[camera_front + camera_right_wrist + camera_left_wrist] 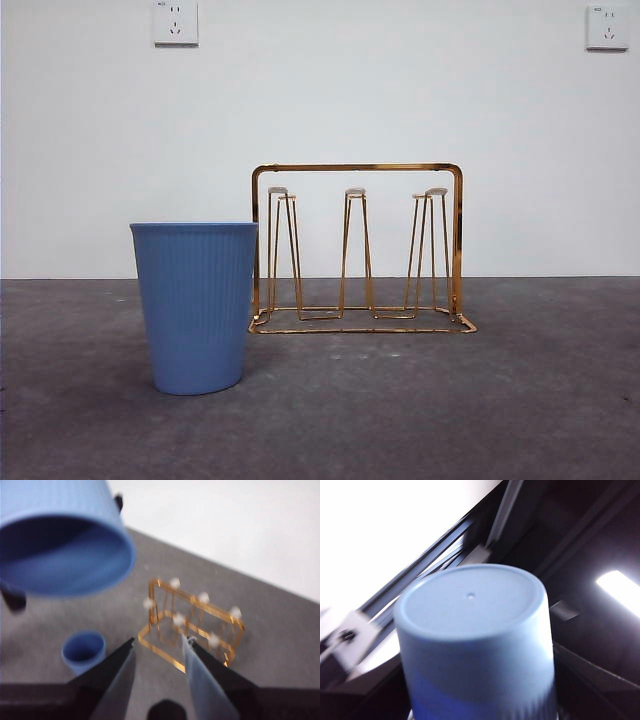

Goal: Pick up cup 1,put cup 1 in the cup rack,pick up cup 2,put cup 2 in the cup rack

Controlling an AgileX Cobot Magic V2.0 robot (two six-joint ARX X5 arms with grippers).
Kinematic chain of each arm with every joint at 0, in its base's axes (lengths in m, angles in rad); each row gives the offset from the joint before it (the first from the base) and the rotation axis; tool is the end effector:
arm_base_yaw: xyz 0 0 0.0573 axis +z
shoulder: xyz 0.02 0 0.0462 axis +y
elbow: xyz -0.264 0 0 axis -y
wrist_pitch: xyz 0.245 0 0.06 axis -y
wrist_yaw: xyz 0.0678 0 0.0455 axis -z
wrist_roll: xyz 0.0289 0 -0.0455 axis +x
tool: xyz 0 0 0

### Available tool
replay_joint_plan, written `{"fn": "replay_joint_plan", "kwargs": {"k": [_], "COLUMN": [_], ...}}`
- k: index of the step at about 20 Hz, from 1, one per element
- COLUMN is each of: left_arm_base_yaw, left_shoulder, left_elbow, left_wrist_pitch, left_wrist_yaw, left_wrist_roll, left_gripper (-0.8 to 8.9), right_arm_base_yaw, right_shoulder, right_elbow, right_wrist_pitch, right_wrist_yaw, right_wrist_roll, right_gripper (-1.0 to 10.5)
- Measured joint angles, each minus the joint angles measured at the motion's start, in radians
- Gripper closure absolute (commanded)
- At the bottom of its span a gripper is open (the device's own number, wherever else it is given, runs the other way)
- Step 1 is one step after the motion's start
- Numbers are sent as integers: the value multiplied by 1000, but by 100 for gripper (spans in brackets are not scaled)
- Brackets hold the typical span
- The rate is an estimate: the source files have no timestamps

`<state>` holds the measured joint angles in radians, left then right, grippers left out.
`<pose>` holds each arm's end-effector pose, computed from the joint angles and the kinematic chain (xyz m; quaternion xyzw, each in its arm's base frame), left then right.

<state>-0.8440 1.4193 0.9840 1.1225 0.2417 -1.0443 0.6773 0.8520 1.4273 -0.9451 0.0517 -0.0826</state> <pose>0.1953 -0.2301 0.3764 -0.4887 -0.0363 -0.5820 0.6489 0.0860 0.0673 0.4509 -0.1041 0.1591 0.3093 0.9318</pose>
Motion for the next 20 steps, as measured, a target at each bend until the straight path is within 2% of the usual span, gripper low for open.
{"fn": "replay_joint_plan", "kwargs": {"k": [4, 7, 10, 12, 14, 17, 20], "left_arm_base_yaw": [4, -13, -54, -92, -120, -140, -141], "left_shoulder": [-27, -28, -25, -14, 3, 58, 153], "left_elbow": [18, 87, 187, 264, 317, 373, 391], "left_wrist_pitch": [-237, -476, -726, -868, -933, -935, -911], "left_wrist_yaw": [-7, -63, -194, -315, -414, -528, -610], "left_wrist_roll": [119, 255, 435, 578, 698, 848, 895], "left_gripper": [819, 820, 820, 820, 820, 820, 820], "right_arm_base_yaw": [0, 0, 0, 0, 0, 0, 0], "right_shoulder": [-53, -92, -122, -136, -145, -151, -152], "right_elbow": [0, 0, -1, -1, -1, -1, -1], "right_wrist_pitch": [-145, -235, -299, -325, -333, -343, -356], "right_wrist_yaw": [32, 52, 58, 71, 77, 79, 80], "right_wrist_roll": [0, 2, 13, 20, 24, 34, 41], "right_gripper": [789, 789, 789, 789, 789, 789, 789]}}
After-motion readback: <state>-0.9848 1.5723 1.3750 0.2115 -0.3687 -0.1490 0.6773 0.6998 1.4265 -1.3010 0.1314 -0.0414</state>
